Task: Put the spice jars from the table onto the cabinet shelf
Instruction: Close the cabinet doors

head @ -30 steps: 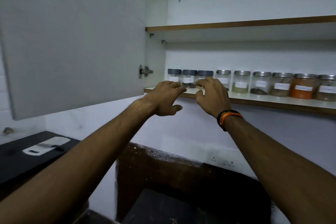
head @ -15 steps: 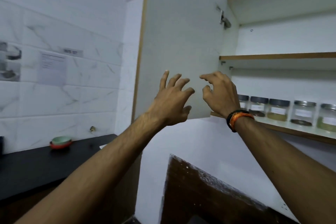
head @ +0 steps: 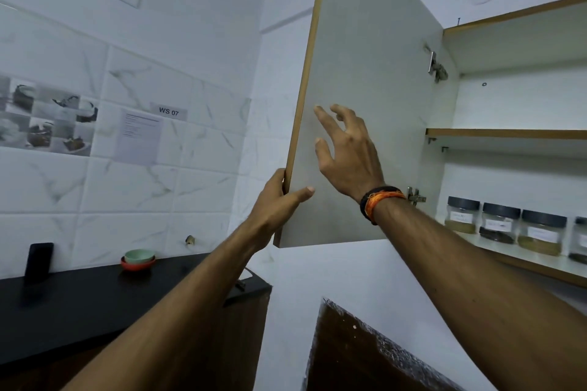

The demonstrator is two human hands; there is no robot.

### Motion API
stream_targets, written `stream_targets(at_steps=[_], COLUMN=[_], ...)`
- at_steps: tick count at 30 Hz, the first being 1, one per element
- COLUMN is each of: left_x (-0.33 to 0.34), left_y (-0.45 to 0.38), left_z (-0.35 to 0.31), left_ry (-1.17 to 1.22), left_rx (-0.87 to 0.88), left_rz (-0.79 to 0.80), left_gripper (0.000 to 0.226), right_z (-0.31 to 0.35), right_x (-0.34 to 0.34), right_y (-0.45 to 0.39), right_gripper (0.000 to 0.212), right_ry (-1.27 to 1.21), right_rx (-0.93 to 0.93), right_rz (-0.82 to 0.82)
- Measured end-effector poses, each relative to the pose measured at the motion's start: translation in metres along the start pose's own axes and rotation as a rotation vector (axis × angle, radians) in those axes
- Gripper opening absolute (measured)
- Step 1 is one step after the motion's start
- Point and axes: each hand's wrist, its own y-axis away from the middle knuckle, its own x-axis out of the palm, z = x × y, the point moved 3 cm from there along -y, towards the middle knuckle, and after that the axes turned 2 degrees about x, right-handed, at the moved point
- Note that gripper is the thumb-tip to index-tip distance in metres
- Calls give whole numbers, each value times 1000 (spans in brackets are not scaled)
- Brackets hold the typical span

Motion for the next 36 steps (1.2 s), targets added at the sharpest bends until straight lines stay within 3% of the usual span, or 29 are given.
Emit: stream_targets(at_steps=[3,7,13,18,23,30,36], left_x=[-2,8,48,89,138,226,304], left_y=[0,13,41,58,70,90,102], left_z=[8,6,-11,-18,-29,-49,-65], left_ry=[97,67,74,152,107,127,22], left_rx=[11,119,291,349,551,667,688], left_rz=[30,50,80,168,232,150,215], left_gripper=[35,30,44,68,79,89,102], right_z=[8,14,11,-8,-37,-81,-128], right_x=[7,4,-28,-72,-119,-182,-226], right_y=[-5,-8,4,21,41,70,96], right_gripper=[59,68,73,71,70,67,65], right_ry=[0,-9,-9,-67,-62,205,444], right_rx=[1,24,100,90,77,98,210], right_rz=[-4,-58,-269,-345,-370,-307,-322])
